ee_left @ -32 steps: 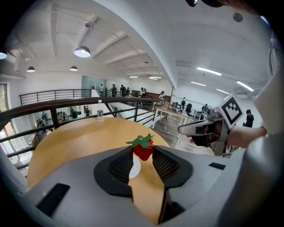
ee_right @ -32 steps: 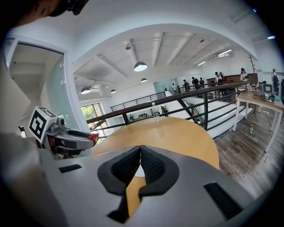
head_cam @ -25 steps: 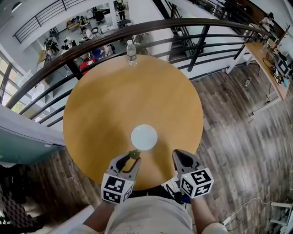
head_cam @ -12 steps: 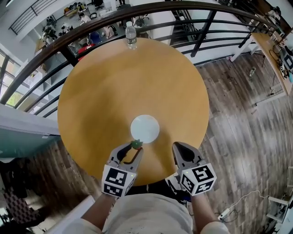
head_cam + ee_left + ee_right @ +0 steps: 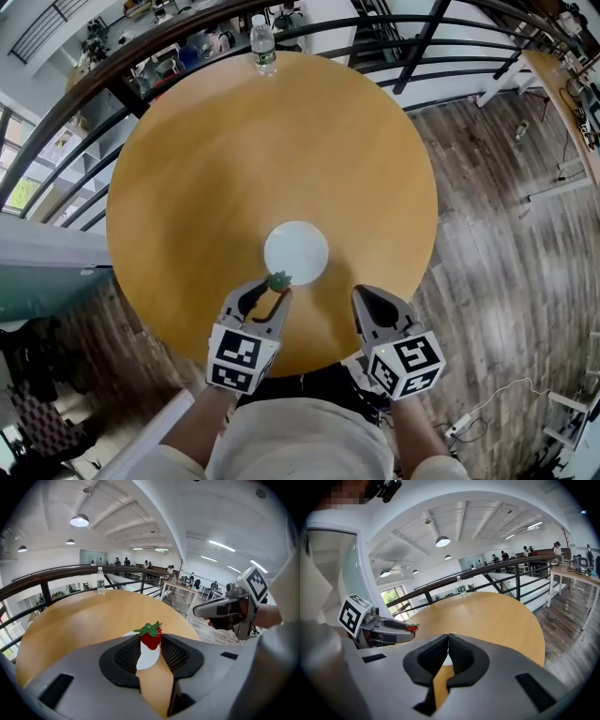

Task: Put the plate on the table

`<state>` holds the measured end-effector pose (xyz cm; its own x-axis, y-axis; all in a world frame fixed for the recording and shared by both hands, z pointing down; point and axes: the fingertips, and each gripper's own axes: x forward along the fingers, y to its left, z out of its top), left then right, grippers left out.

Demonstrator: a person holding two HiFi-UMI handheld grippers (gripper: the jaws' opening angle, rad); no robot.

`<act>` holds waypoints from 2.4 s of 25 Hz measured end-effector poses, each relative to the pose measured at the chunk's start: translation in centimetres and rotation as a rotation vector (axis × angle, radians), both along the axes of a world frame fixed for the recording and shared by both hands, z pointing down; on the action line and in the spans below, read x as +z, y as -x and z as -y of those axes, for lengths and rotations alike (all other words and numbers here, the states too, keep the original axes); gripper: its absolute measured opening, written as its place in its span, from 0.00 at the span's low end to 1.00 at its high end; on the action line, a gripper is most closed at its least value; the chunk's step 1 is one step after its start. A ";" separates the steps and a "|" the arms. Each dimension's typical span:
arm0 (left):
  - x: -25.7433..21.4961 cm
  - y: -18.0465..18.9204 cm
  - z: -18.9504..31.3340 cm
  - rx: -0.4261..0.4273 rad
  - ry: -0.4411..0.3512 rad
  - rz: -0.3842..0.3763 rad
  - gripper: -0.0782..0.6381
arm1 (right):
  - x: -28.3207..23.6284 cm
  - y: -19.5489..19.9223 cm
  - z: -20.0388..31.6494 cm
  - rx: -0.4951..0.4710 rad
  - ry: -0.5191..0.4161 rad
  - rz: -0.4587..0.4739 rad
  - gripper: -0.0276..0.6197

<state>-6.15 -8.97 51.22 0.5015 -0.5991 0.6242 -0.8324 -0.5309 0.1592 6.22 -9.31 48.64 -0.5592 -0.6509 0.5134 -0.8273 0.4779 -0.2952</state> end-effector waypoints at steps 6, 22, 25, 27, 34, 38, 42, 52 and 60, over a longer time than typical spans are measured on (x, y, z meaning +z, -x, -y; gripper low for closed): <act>3.1 -0.1 1.5 0.050 0.028 0.047 0.32 | 1.8 0.3 1.2 0.008 0.025 0.000 0.08; 10.2 -0.5 4.1 0.111 0.097 0.153 0.32 | 5.4 -0.8 1.3 0.034 0.080 -0.013 0.08; 11.1 -0.9 4.4 0.123 0.108 0.167 0.32 | 5.8 -1.1 1.0 0.037 0.088 -0.014 0.08; 11.6 -1.0 4.7 0.132 0.112 0.183 0.32 | 6.1 -1.1 1.0 0.037 0.091 -0.016 0.08; 13.8 -1.1 5.7 0.152 0.134 0.229 0.32 | 7.0 -1.4 1.5 0.039 0.102 -0.013 0.08; 14.8 -0.8 6.2 0.157 0.151 0.250 0.32 | 7.4 -1.5 1.7 0.042 0.107 -0.013 0.08; 15.9 -0.9 6.6 0.165 0.170 0.268 0.32 | 7.9 -1.9 1.9 0.046 0.114 -0.014 0.08; 17.4 -1.4 7.1 0.195 0.179 0.335 0.32 | 8.5 -2.0 2.3 0.043 0.127 -0.010 0.08; 17.9 -1.2 7.0 0.198 0.200 0.353 0.32 | 8.6 -2.1 2.4 0.045 0.130 -0.006 0.08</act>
